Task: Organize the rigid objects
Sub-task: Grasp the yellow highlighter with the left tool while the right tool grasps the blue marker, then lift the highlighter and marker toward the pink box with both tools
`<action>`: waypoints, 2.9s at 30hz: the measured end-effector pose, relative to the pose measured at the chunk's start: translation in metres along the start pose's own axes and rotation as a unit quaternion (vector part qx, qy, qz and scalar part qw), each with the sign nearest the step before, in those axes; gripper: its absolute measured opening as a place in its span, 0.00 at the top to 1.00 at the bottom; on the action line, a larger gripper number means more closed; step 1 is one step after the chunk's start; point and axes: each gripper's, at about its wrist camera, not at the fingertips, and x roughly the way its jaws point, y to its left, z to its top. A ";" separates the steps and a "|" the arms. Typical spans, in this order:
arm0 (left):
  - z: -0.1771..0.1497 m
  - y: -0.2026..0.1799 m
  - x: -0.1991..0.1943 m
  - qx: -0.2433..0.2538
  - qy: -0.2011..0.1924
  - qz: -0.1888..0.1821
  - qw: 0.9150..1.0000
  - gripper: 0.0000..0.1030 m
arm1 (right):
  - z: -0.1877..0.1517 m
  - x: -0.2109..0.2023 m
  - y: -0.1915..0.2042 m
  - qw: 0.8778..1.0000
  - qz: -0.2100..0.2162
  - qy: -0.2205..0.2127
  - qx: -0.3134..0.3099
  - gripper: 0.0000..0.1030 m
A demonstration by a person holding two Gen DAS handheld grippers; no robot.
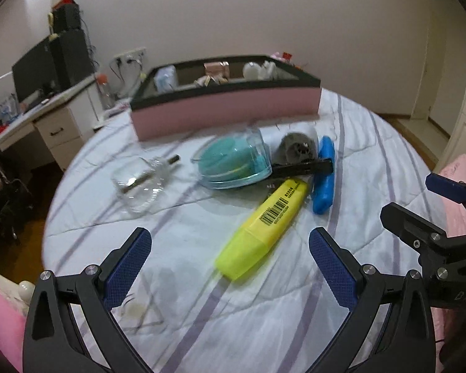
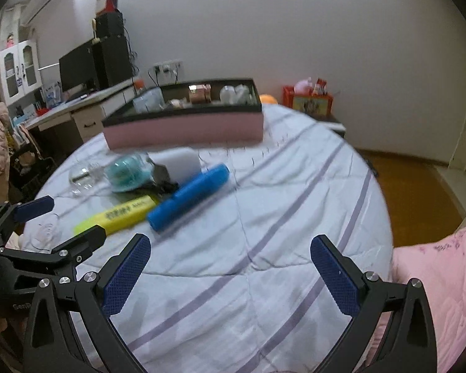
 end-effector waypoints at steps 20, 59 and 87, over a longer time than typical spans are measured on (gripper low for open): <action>0.000 0.003 0.007 0.013 0.025 -0.067 0.997 0.74 | 0.020 0.032 0.013 1.000 0.008 0.028 -0.004 0.00; -0.007 0.048 0.014 -0.060 0.004 -0.034 0.998 0.75 | 0.038 0.075 0.013 0.995 -0.013 0.071 -0.065 0.74; 0.046 0.015 -0.084 -0.038 -0.116 -0.011 0.993 0.75 | 0.060 -0.033 0.059 0.993 0.074 -0.073 -0.058 0.74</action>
